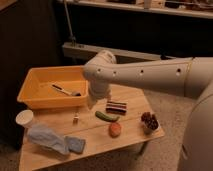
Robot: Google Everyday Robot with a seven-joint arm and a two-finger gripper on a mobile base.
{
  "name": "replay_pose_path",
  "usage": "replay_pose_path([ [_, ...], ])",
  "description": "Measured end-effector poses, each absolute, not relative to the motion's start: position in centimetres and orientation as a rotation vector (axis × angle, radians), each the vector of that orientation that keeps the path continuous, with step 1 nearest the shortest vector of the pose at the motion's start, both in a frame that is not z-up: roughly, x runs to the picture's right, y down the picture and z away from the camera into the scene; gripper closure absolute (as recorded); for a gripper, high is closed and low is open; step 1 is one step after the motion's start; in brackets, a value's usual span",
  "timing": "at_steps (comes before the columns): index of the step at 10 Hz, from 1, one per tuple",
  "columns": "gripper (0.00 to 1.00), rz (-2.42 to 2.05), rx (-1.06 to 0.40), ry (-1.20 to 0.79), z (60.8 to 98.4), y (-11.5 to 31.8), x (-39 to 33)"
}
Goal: Wipe tray with eraser
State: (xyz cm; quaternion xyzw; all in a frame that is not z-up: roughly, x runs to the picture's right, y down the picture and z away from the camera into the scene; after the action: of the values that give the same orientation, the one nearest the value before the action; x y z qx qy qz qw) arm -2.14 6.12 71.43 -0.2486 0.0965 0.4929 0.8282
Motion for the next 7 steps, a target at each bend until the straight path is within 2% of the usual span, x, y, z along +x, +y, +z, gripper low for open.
replay_pose_path([
  [2, 0.35, 0.974, -0.52, 0.132, 72.58, 6.52, -0.77],
  [7, 0.35, 0.953, -0.516, 0.116, 72.94, 6.58, -0.34],
])
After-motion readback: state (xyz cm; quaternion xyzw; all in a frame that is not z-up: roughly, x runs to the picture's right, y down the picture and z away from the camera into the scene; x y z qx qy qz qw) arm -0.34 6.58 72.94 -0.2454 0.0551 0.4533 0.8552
